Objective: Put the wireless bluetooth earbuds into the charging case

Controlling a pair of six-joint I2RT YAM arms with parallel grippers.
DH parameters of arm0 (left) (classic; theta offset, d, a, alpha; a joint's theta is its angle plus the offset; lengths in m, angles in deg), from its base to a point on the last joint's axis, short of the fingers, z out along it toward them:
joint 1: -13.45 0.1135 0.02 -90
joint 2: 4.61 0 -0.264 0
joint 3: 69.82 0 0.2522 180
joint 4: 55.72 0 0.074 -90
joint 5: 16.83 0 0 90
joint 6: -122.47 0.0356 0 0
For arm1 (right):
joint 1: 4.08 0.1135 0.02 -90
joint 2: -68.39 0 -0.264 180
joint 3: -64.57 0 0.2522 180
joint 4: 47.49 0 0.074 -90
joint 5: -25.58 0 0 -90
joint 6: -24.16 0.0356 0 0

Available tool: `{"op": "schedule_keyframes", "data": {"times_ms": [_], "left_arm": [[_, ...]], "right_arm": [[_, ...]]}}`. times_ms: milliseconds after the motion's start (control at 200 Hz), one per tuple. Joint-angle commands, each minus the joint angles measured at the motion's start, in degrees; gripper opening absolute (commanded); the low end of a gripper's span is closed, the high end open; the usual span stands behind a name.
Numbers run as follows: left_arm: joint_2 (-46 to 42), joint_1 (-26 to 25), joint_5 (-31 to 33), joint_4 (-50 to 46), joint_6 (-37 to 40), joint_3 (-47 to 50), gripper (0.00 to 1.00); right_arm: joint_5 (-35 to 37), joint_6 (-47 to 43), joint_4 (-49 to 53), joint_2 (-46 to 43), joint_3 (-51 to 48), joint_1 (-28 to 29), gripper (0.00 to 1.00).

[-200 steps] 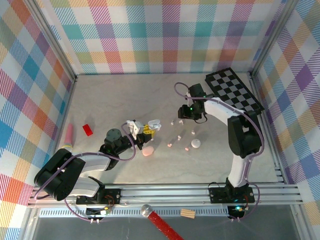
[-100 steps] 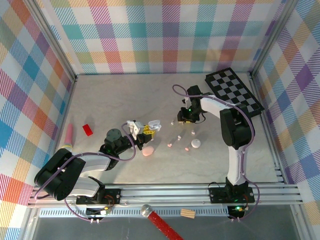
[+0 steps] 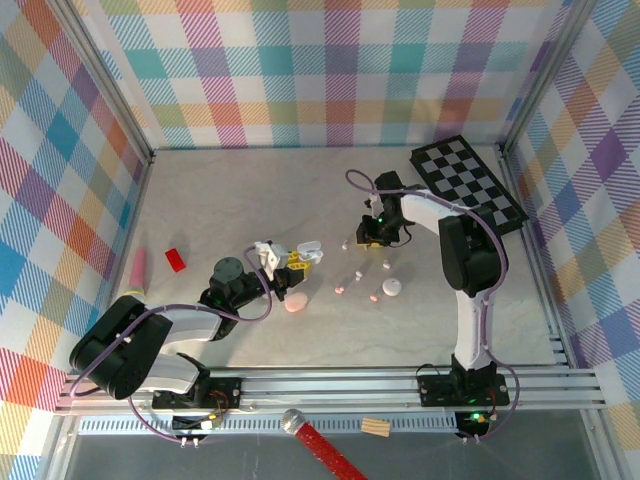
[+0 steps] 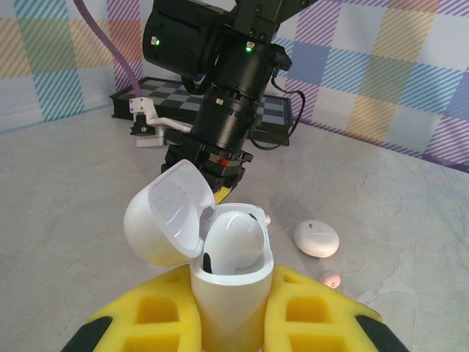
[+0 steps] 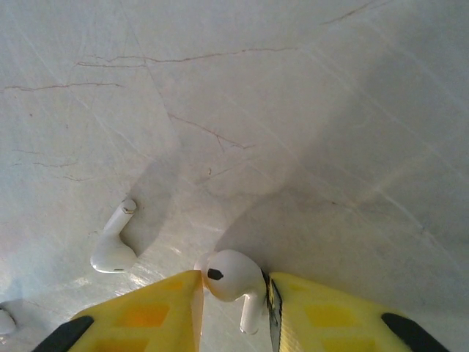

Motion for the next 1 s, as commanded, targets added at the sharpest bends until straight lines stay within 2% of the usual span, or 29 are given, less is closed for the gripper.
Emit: {"op": "schedule_keyframes", "data": {"times_ms": [0, 285, 675, 785, 870, 995], "left_arm": [[0.1, 0.5, -1.6, 3.0, 0.3, -0.4, 0.00], [-0.2, 0.5, -1.5, 3.0, 0.2, 0.0, 0.00], [-0.6, 0.5, -1.5, 1.7, 0.6, -0.4, 0.00], [0.4, 0.5, -2.0, 2.3, 0.3, -0.9, 0.00], [1.2, 0.6, -2.3, 3.4, -0.3, -1.1, 0.00], [1.6, 0.6, -2.3, 3.7, -0.6, -1.2, 0.00]], "right_arm": [[0.4, 0.7, 1.1, 2.1, 1.6, -0.4, 0.28], [0.5, 1.2, -1.2, -1.1, -2.3, -0.4, 0.24], [-1.9, 4.3, -5.7, -11.4, -16.5, 1.2, 0.24], [-1.7, 4.4, -5.8, -12.1, -17.3, 1.3, 0.27], [-1.1, 4.4, -5.6, -12.1, -16.7, 1.3, 0.35], [-1.0, 4.3, -5.6, -12.6, -15.6, 1.3, 0.36]]}}
